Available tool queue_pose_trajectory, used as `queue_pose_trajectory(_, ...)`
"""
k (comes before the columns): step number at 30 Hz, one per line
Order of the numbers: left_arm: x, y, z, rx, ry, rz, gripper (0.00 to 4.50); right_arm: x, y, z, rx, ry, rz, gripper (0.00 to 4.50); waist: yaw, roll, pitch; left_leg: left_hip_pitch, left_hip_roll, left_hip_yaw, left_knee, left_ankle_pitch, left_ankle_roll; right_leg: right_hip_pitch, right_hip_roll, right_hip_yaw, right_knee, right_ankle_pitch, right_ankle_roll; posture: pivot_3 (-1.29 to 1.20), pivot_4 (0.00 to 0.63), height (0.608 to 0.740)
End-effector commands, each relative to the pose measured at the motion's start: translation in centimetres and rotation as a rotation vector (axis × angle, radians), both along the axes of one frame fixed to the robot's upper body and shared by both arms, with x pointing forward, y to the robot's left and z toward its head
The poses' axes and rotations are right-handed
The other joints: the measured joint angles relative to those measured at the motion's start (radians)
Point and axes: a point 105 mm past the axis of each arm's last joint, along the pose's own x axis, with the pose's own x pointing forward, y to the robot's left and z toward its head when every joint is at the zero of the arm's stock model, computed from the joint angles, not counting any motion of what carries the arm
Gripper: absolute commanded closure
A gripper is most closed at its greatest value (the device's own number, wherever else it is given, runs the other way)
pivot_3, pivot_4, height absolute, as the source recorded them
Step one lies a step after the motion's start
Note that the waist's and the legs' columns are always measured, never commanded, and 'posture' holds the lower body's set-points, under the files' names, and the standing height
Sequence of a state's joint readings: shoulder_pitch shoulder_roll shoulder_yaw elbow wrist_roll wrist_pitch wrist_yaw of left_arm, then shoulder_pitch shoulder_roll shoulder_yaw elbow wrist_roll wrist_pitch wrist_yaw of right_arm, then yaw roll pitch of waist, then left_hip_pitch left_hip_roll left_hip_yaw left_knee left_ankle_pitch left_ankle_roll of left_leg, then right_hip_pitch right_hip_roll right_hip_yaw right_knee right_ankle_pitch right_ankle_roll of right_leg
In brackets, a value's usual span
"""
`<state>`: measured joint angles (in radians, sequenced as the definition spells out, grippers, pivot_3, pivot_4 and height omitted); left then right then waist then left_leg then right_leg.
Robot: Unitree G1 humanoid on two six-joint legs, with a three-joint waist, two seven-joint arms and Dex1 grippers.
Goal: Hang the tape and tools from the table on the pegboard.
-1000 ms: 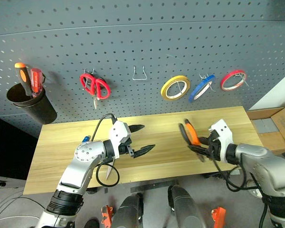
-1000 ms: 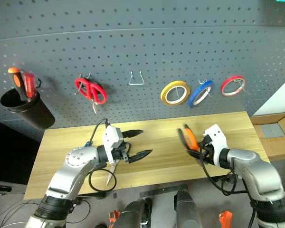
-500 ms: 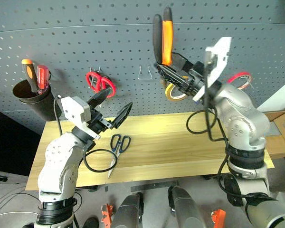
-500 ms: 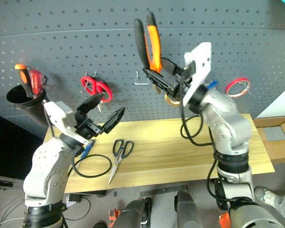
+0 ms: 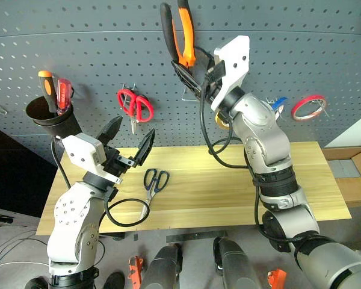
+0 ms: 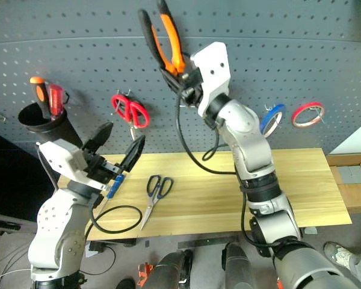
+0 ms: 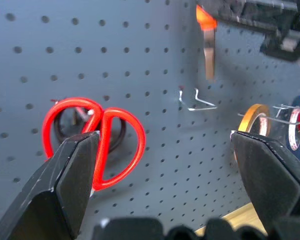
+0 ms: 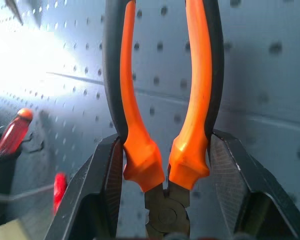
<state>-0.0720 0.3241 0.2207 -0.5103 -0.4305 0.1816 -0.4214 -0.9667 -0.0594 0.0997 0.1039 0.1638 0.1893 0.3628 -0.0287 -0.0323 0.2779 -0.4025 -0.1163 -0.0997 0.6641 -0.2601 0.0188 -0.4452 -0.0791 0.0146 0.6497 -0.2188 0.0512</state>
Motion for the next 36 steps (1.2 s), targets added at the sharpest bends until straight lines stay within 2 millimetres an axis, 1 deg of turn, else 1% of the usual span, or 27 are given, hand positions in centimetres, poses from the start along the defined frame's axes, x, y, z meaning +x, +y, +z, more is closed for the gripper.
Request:
queue_pose_trajectory(1,-0.8,-0.5,1.5,0.011,-0.069,-0.007,0.00,-0.5,0.3,1.5,0.031,-0.085,-0.016,2.50,0.000,0.000,-0.001,0.000,0.000,0.000,0.000,0.000,0.000,0.000,0.000,0.000,0.000,0.000,0.000,0.04,0.213,0.740)
queue_pose_trajectory(2,-0.8,-0.5,1.5,0.011,-0.069,-0.008,0.00,-0.3,0.4,1.1,0.024,-0.083,-0.024,2.50,0.000,0.000,-0.001,0.000,0.000,0.000,0.000,0.000,0.000,0.000,0.000,0.000,0.000,0.000,0.000,0.04,0.215,0.740)
queue_pose_trajectory(5,-0.8,-0.6,1.5,0.010,-0.068,-0.010,0.00,0.6,1.0,-1.0,-0.034,-0.072,-0.063,2.50,0.000,0.000,-0.001,0.000,0.001,0.000,0.000,0.000,0.000,0.000,0.001,0.000,0.000,0.000,-0.001,0.04,0.214,0.740)
queue_pose_trajectory(9,-0.7,-0.7,1.5,0.013,-0.066,-0.015,0.00,1.8,0.9,-2.9,-0.075,-0.069,-0.131,2.50,0.000,0.000,-0.001,0.000,0.001,0.001,0.000,0.000,0.000,0.000,0.001,0.001,0.000,0.000,-0.001,0.04,0.217,0.740)
queue_pose_trajectory(14,-0.7,-0.8,1.5,0.018,-0.059,-0.021,0.00,2.2,1.4,-4.6,-0.118,-0.061,-0.149,2.50,-0.001,0.000,-0.001,0.000,0.002,0.001,0.000,0.000,0.000,0.000,0.002,0.001,0.000,0.001,-0.001,0.04,0.220,0.740)
queue_pose_trajectory(18,-0.7,-0.7,1.3,0.018,-0.045,-0.020,0.00,2.3,1.6,-6.7,-0.159,-0.008,-0.137,2.50,-0.001,-0.001,-0.003,0.001,0.002,0.001,0.000,0.000,-0.001,0.000,0.003,0.001,0.000,0.001,-0.002,0.04,0.218,0.740)
queue_pose_trajectory(19,-0.7,-0.7,1.2,0.018,-0.040,-0.023,0.00,2.3,1.5,-7.0,-0.169,-0.002,-0.146,1.78,-0.001,0.000,-0.004,0.001,0.002,0.001,0.000,-0.001,-0.001,0.000,0.003,0.001,0.000,0.001,-0.002,0.04,0.218,0.740)
queue_pose_trajectory(20,-0.7,-0.7,1.2,0.017,-0.036,-0.024,0.00,2.4,1.4,-7.1,-0.175,0.002,-0.153,1.56,-0.001,0.000,-0.005,0.001,0.003,0.001,0.000,-0.001,-0.001,0.000,0.003,0.001,0.000,0.001,-0.002,0.04,0.218,0.740)
queue_pose_trajectory(23,-0.6,-0.6,1.0,0.009,-0.023,-0.021,0.00,2.4,1.0,-6.9,-0.161,0.005,-0.170,0.59,-0.001,0.000,-0.004,0.001,0.003,0.002,0.000,-0.001,-0.001,0.000,0.004,0.002,0.000,0.001,-0.002,0.04,0.220,0.740)
queue_pose_trajectory(24,-0.6,-0.6,0.8,0.015,-0.006,-0.027,0.00,2.4,0.9,-6.7,-0.156,0.006,-0.172,0.21,-0.001,0.000,-0.005,0.001,0.003,0.002,0.000,-0.001,-0.001,0.000,0.004,0.002,0.000,0.001,-0.002,0.04,0.220,0.740)
queue_pose_trajectory(25,-0.6,-0.7,0.6,0.019,0.006,-0.033,0.00,2.4,0.8,-6.6,-0.154,0.007,-0.173,0.04,-0.001,0.000,-0.005,0.001,0.003,0.002,0.000,-0.001,-0.001,0.000,0.004,0.002,0.000,0.001,-0.002,0.04,0.220,0.740)
queue_pose_trajectory(28,-0.1,-0.4,-0.2,0.014,0.067,-0.038,0.00,1.9,0.0,-6.6,-0.143,0.026,-0.154,0.04,0.000,0.000,-0.005,0.001,0.004,0.001,0.001,0.000,-0.002,0.000,0.005,0.001,0.000,0.001,-0.002,0.02,0.228,0.740)
queue_pose_trajectory(30,0.4,0.3,-1.3,0.004,0.125,-0.017,0.00,1.2,-0.7,-7.4,-0.149,0.090,-0.109,0.04,0.002,0.000,-0.005,0.001,0.004,0.001,0.001,0.000,-0.002,0.001,0.005,0.001,0.000,0.001,-0.002,0.02,0.231,0.740)
queue_pose_trajectory(32,0.8,1.3,-3.6,0.016,0.238,0.021,0.00,-0.1,-2.0,-9.2,-0.223,0.170,-0.024,0.04,0.004,0.000,-0.005,0.001,0.004,0.000,0.001,-0.001,-0.002,0.002,0.005,0.001,-0.002,0.001,-0.002,0.01,0.239,0.740)
queue_pose_trajectory(34,0.8,1.9,-5.2,0.029,0.314,0.047,0.00,-1.7,-3.6,-11.2,-0.291,0.283,0.063,0.04,0.003,0.000,-0.005,0.001,0.004,0.000,0.000,-0.001,-0.002,0.002,0.005,0.000,-0.003,0.001,-0.002,0.00,0.244,0.740)
queue_pose_trajectory(36,0.9,2.2,-7.4,0.050,0.459,0.054,0.00,-3.2,-5.2,-12.4,-0.308,0.382,0.133,0.04,0.003,0.000,-0.005,0.001,0.004,-0.001,0.000,-0.001,-0.002,0.003,0.005,0.001,-0.003,0.001,-0.003,-0.01,0.248,0.740)
